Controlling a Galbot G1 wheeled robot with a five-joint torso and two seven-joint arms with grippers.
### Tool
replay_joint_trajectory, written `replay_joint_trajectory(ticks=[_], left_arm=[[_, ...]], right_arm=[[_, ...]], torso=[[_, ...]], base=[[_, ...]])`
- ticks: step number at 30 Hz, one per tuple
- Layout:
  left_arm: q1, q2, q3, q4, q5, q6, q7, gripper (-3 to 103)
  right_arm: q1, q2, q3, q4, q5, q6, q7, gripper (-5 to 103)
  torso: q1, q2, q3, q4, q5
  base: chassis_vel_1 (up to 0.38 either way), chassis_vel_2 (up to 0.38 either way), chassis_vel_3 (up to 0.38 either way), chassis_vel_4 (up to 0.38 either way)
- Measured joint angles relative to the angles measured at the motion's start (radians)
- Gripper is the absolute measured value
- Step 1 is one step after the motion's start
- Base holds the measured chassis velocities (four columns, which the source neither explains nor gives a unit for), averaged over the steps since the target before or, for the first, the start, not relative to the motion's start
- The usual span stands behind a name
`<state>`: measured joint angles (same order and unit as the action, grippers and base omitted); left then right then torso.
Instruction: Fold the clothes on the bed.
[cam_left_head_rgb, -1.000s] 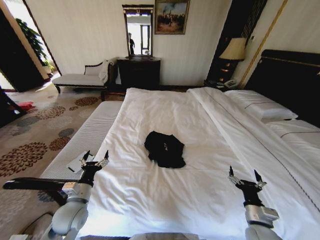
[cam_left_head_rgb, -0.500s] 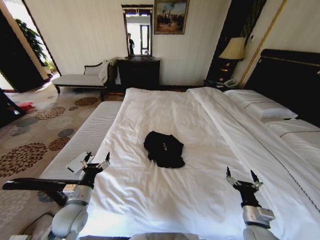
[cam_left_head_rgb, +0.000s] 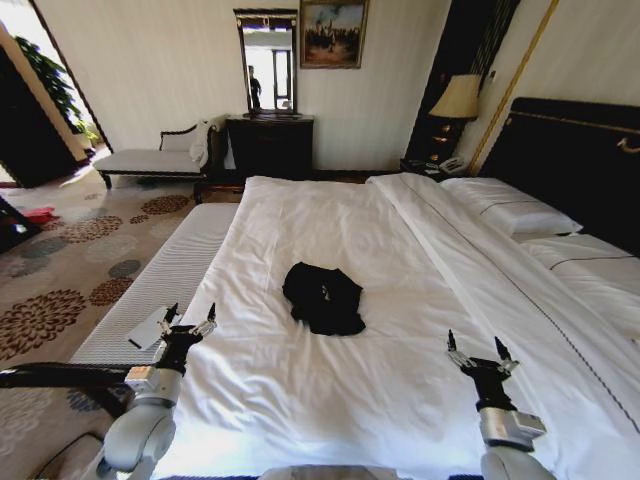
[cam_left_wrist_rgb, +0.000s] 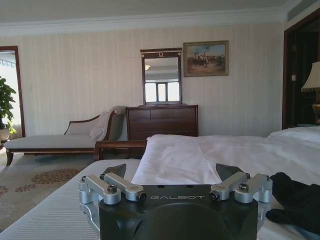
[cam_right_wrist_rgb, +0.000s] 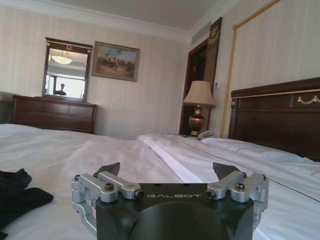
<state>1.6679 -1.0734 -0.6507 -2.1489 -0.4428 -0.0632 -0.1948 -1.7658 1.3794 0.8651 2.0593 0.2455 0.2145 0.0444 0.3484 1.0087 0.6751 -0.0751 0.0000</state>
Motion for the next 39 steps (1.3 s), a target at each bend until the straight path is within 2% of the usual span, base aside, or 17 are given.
replay_joint_trajectory(ticks=[11, 28, 31, 32, 35, 37, 39], left_arm=[[-0.002, 0.001, 0.009, 0.005, 0.007, 0.001, 0.004, 100], [-0.011, 0.007, 0.014, 0.012, 0.005, 0.016, 0.005, 100], [-0.010, 0.011, 0.013, 0.014, 0.005, 0.017, 0.005, 100], [-0.010, 0.011, 0.013, 0.014, 0.005, 0.017, 0.005, 100], [-0.012, 0.019, 0.013, 0.014, 0.004, 0.023, 0.005, 100], [-0.012, 0.020, 0.012, 0.014, 0.004, 0.023, 0.005, 100], [-0.010, 0.024, 0.011, 0.014, 0.004, 0.023, 0.005, 100]], right_arm=[[-0.001, -0.013, -0.027, -0.007, -0.018, 0.011, -0.044, 100], [0.014, -0.044, -0.038, 0.025, 0.022, -0.031, 0.006, 100], [0.014, -0.069, -0.049, 0.058, 0.113, -0.086, 0.014, 100], [0.014, -0.069, -0.049, 0.058, 0.113, -0.086, 0.014, 100], [0.037, -0.155, -0.075, 0.130, 0.301, -0.239, 0.027, 100], [0.048, -0.182, -0.077, 0.138, 0.331, -0.265, 0.028, 100], [0.111, -0.318, -0.084, 0.152, 0.484, -0.360, 0.039, 100]], torso=[[0.000, 0.000, 0.000, -0.0001, 0.0000], [0.000, 0.000, 0.000, -0.0001, 0.0000], [0.000, 0.000, 0.000, -0.0002, 0.0000], [0.000, 0.000, 0.000, -0.0002, 0.0000], [0.000, 0.000, 0.000, -0.0004, 0.0001], [0.000, 0.000, 0.000, -0.0003, 0.0001], [0.000, 0.000, 0.000, 0.0000, 0.0000]], base=[[0.000, 0.000, 0.000, 0.000], [-0.033, 0.028, 0.031, -0.033], [0.000, 0.000, 0.000, 0.000], [0.000, 0.000, 0.000, 0.000], [0.000, 0.000, 0.000, 0.000], [0.000, 0.000, 0.000, 0.000], [0.000, 0.000, 0.000, 0.000]])
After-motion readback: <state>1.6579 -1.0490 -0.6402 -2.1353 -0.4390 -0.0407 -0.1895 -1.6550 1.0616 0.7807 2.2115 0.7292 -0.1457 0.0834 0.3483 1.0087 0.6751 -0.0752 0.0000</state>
